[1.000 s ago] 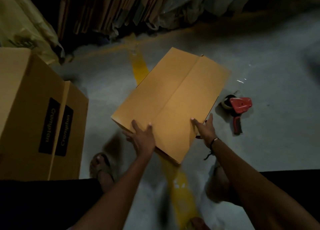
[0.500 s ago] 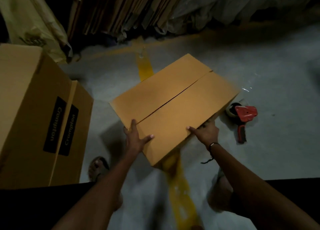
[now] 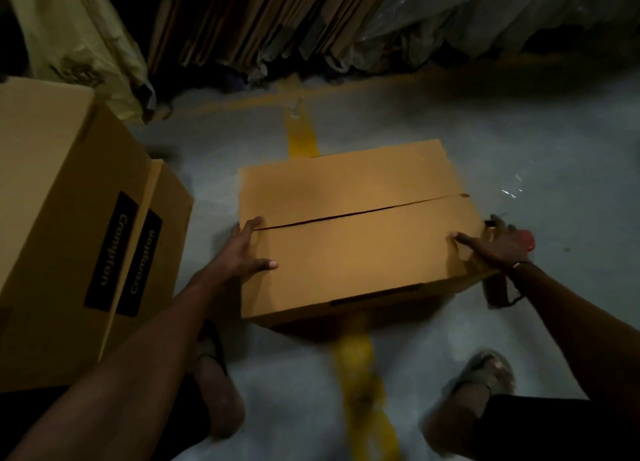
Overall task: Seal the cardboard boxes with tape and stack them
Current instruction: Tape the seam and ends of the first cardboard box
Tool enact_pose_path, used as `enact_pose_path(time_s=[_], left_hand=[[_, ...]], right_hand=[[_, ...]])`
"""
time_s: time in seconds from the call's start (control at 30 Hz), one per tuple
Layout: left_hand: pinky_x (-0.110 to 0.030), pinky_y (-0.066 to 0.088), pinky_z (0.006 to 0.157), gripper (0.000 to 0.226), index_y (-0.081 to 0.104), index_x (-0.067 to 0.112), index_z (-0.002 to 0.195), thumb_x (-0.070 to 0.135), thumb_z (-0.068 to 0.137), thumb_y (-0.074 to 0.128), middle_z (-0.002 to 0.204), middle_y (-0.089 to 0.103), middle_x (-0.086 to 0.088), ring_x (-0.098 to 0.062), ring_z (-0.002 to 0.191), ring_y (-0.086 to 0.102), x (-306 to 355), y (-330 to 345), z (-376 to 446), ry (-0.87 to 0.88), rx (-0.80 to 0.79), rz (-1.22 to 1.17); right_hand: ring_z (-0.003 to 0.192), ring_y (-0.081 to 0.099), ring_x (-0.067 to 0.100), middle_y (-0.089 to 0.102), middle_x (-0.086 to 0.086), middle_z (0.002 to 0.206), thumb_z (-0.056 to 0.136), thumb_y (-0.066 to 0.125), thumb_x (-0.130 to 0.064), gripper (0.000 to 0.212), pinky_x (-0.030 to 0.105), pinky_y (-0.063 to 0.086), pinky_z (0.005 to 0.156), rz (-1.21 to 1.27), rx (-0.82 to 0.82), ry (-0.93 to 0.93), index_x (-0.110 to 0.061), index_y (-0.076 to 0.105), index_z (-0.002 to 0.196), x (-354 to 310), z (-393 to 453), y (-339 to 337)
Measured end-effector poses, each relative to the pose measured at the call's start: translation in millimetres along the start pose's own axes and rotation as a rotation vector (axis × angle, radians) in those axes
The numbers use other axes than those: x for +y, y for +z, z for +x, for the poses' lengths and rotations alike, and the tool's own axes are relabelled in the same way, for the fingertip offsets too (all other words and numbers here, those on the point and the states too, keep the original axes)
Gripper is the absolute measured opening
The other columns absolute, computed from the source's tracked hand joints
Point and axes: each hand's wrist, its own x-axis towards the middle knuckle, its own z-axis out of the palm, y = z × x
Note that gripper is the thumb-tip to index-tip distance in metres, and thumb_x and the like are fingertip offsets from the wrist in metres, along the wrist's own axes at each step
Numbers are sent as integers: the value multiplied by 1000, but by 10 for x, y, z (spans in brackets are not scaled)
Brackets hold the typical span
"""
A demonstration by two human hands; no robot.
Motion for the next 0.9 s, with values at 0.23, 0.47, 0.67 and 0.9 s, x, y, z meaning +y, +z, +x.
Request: enact_pose_path(time_s=[0.23, 0.47, 0.67, 0.9], left_hand=[[-54, 21, 123, 109, 8, 32, 165, 38, 86, 82, 170, -12, -10, -40, 156, 7, 85, 35, 105, -50, 87, -7], [-64, -1, 122, 114, -16, 32, 162, 94, 80, 35, 162, -36, -21, -45, 153, -23, 240, 355, 187, -137, 158, 302], [-67, -3, 122, 92, 10, 9, 164, 63, 97, 44, 167, -17, -26, -50, 153, -13, 669, 497, 144, -10, 229, 537], [-55, -3, 126, 76, 17, 15, 164, 51, 102, 43, 172, -6, -14, -34, 159, -5, 1894, 1468, 105, 437, 145, 514]], right_hand=[[139, 39, 46, 33, 19, 158, 62, 66, -91, 128, 62, 38, 112, 98, 48, 3, -25, 12, 158, 314, -242, 516], [145, 30, 45, 25, 22, 161, 77, 68, -73, 116, 56, 30, 116, 95, 109, 6, -19, 9, 161, 411, -484, 592], [140, 40, 40, 38, 19, 156, 88, 53, -74, 94, 51, 34, 114, 205, 35, -12, -12, 28, 154, 425, -405, 493], [124, 55, 41, 58, 22, 140, 95, 22, -78, 86, 46, 41, 104, 441, 182, 164, -12, 54, 139, 774, -94, 257]])
